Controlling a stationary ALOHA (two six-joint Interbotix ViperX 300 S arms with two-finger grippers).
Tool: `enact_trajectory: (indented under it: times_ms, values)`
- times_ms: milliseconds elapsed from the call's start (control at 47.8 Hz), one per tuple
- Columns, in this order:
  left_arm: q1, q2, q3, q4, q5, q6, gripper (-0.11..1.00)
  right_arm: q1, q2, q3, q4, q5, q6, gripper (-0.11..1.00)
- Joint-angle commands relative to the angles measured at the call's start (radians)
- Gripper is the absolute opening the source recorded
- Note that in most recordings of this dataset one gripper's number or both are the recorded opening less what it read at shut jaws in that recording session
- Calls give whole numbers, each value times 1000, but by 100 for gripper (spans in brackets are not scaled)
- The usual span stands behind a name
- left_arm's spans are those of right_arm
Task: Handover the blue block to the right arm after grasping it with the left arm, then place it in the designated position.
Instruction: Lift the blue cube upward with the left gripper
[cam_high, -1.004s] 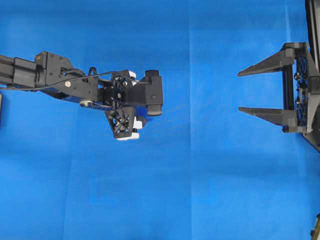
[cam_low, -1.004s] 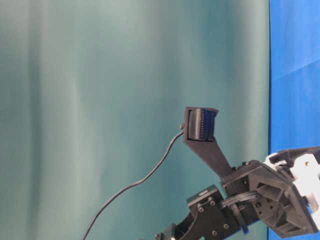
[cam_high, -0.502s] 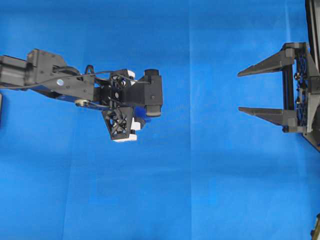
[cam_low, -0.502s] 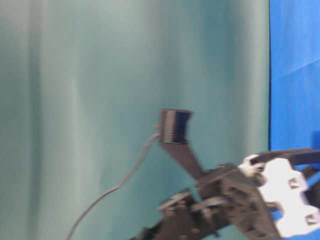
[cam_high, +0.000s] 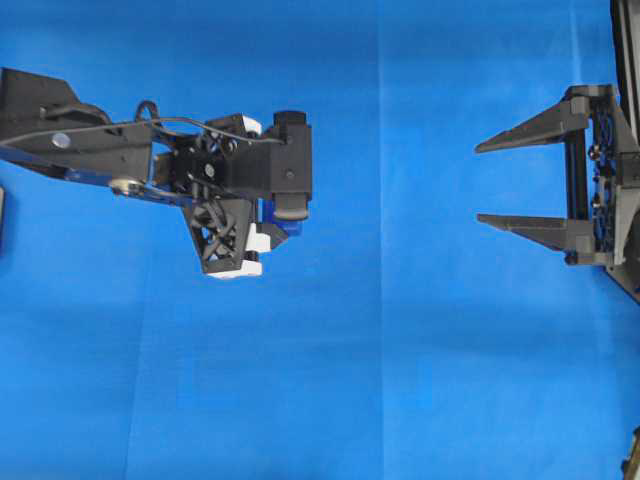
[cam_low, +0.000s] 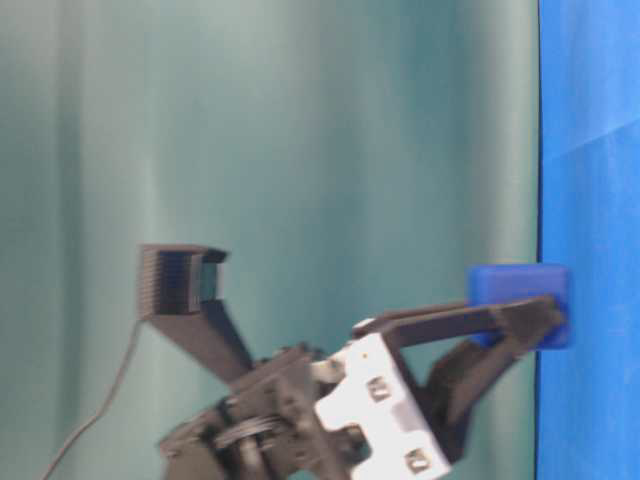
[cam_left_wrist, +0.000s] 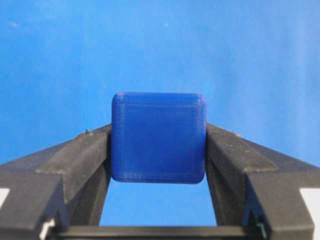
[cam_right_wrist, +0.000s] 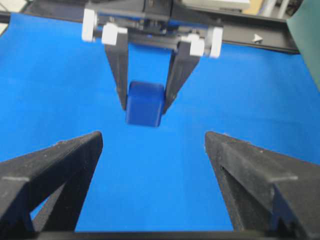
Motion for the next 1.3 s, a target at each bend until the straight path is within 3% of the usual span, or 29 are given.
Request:
enact_trajectory:
  times_ms: [0,523,1276]
  values:
    - [-2,-46,-43,2,29,2,49,0,2,-28,0,-8,2,96]
    - [-2,-150,-141,11,201,8,49,-2,2,-29,2,-5,2,96]
    - [-2,-153,-138,12,202,6,49,-2,3,-29,0,-5,2,96]
